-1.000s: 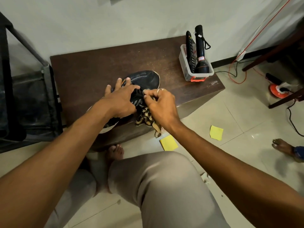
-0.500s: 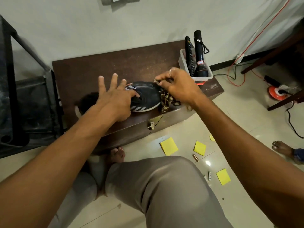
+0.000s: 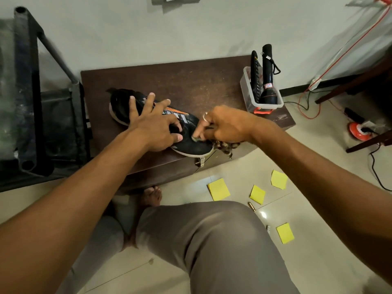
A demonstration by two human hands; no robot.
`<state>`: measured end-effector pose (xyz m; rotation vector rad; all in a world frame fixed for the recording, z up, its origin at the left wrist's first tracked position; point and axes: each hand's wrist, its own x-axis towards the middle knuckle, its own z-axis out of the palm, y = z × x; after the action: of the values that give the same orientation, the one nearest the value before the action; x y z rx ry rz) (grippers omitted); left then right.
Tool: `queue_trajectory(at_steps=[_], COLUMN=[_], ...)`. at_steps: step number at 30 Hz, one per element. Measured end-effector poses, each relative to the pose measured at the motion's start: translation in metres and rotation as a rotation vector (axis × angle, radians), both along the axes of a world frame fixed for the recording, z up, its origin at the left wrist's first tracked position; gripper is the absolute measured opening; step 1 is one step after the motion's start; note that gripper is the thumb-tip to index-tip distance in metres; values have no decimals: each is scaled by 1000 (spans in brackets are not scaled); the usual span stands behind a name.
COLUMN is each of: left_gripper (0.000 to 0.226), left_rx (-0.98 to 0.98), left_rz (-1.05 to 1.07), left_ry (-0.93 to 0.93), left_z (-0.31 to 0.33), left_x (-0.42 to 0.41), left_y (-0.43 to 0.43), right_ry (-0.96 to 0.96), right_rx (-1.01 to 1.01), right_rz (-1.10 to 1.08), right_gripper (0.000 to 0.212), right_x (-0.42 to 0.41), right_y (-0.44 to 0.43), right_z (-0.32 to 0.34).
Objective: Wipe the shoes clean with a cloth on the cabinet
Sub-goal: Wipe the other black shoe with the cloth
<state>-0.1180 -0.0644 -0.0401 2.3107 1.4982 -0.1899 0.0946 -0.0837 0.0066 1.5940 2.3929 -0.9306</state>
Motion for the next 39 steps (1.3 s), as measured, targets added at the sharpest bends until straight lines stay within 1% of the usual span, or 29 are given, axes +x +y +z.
queue_trajectory(at_steps=[2,4,6,9,10,11,13,15,17,21,23,25,27,29,31,33,34,35,37,38,39], left_gripper=[30,27,25,23,23,24,26,26,24,24,25,25,24,22,18,15,14,15,19,21,23], left_rx=[-4,-1,2,0,-1,-5,-13,-16,-23,-27,-28,-24,-16,-3,21,68,85,88,48,16,-9], left_rz=[-1,-1,2,3,2,0,-5,-5,-4,-2,0,-2,-3,-5,-9,-9,-6,0,30,44,50], left_ry=[-7,-15,-25,-51,-55,-54,-52,-61,-79,-88,-79,-74,-69,-48,-1,69,103,121,88,56,30], left_z=[0,0,1,1,1,1,2,3,3,4,4,5,6,7,8,11,12,13,13,13,12], left_x=[0,-1,-1,-1,-2,-2,-3,-4,-4,-4,-4,-4,-3,-2,3,11,14,16,16,15,15], left_y=[1,0,0,-1,0,0,0,0,0,0,1,1,-1,-3,-7,-11,-13,-14,-14,-13,-13], right_ry=[93,106,68,-70,-85,-61,47,84,41,-183,-189,-150,-154,-231,-288,-240,-188,-143,-102,-107,-134], right_rx=[135,159,97,-33,-57,-48,45,90,48,-86,-24,139,171,113,-15,-115,-83,19,238,272,262], right_rz=[1,69,130,229,239,239,226,228,243,313,266,184,79,43,42,27,-2,-39,-125,-150,-160], right_gripper=[23,22,24,27,27,27,26,26,26,30,30,28,29,29,26,23,22,20,18,20,22], right_x=[-9,-15,-9,0,-2,-6,-14,-15,-11,-7,-12,-16,-19,-22,-25,-25,-25,-26,-29,-32,-34], right_y=[-3,-15,-19,-7,-3,0,-2,-9,-13,-2,3,2,-9,-17,-18,-12,-8,-6,-7,-12,-18], right_z=[-11,-25,-21,-3,0,1,-5,-16,-16,7,11,2,-11,-12,1,15,16,12,-3,-12,-19])
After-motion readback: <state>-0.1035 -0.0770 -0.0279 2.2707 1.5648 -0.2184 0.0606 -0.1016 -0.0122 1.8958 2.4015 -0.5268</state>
